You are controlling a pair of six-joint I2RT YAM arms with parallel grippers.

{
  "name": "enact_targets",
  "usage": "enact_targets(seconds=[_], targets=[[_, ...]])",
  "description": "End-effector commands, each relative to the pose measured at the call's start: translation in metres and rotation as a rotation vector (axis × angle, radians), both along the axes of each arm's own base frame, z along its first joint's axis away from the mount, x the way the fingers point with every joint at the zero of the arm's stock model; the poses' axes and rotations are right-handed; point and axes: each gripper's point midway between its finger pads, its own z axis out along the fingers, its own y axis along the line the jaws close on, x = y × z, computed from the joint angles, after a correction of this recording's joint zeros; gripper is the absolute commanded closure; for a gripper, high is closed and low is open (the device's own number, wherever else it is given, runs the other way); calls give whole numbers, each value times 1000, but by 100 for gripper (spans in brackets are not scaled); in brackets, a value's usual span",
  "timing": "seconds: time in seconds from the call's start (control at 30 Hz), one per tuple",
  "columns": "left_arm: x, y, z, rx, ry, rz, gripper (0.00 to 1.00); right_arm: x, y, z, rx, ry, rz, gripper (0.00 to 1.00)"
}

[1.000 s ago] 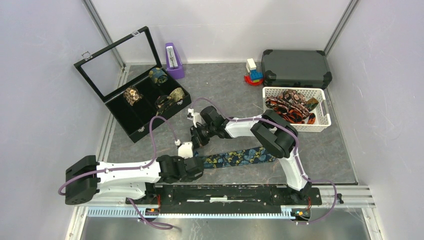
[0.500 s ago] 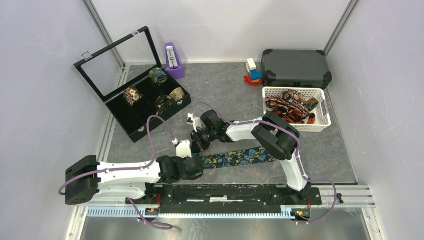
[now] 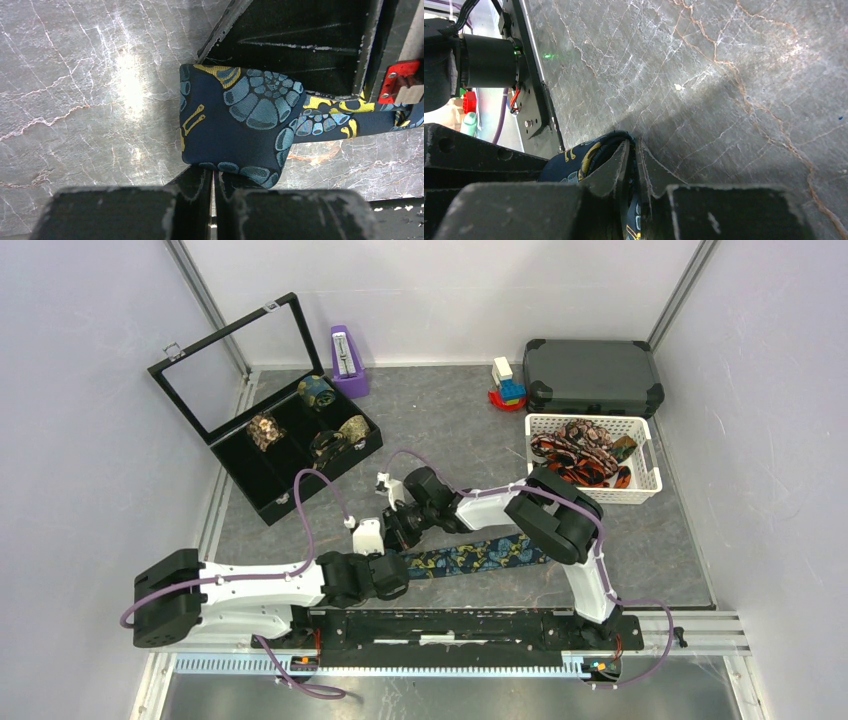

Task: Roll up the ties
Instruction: Roll the tie at the center of the board.

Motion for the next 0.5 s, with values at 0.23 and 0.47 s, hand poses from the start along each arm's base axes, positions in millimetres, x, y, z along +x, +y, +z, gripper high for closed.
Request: enact_targets(seconds=[0.23, 0.47], targets=[[-1, 18, -11, 69, 5, 42, 93, -8, -6, -9, -60, 11, -32, 86], [-11, 15, -7, 55, 53, -14, 89, 28, -7, -5, -130, -85, -94, 85]])
